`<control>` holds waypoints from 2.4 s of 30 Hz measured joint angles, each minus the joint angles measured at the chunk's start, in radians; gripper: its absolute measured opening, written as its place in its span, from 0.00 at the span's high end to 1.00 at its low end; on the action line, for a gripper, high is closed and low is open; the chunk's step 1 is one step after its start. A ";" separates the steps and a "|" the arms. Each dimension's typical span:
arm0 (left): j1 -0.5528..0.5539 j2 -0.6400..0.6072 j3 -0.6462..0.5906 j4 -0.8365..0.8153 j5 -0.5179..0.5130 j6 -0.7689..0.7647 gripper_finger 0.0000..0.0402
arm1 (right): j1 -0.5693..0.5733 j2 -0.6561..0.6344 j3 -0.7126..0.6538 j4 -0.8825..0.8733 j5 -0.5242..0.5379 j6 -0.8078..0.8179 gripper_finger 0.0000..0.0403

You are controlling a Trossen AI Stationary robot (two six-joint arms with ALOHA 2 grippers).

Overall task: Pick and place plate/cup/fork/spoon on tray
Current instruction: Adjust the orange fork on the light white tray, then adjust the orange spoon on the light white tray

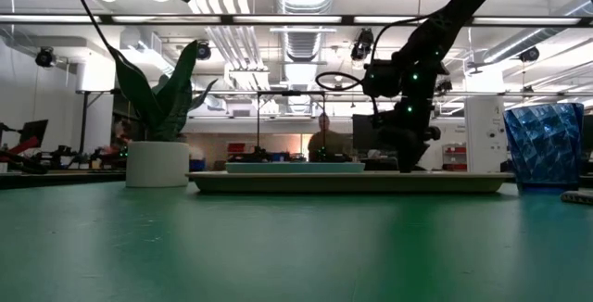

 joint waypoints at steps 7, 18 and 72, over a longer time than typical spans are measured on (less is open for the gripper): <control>0.000 0.000 0.000 0.000 0.000 0.003 1.00 | 0.000 0.000 0.001 -0.012 0.000 -0.009 0.97; 0.000 0.000 0.000 0.000 0.000 0.003 1.00 | 0.020 -0.003 0.023 -0.073 -0.002 0.000 0.97; 0.000 -0.001 0.000 0.000 0.000 0.002 1.00 | 0.145 -0.040 -0.143 0.366 -0.100 0.093 0.97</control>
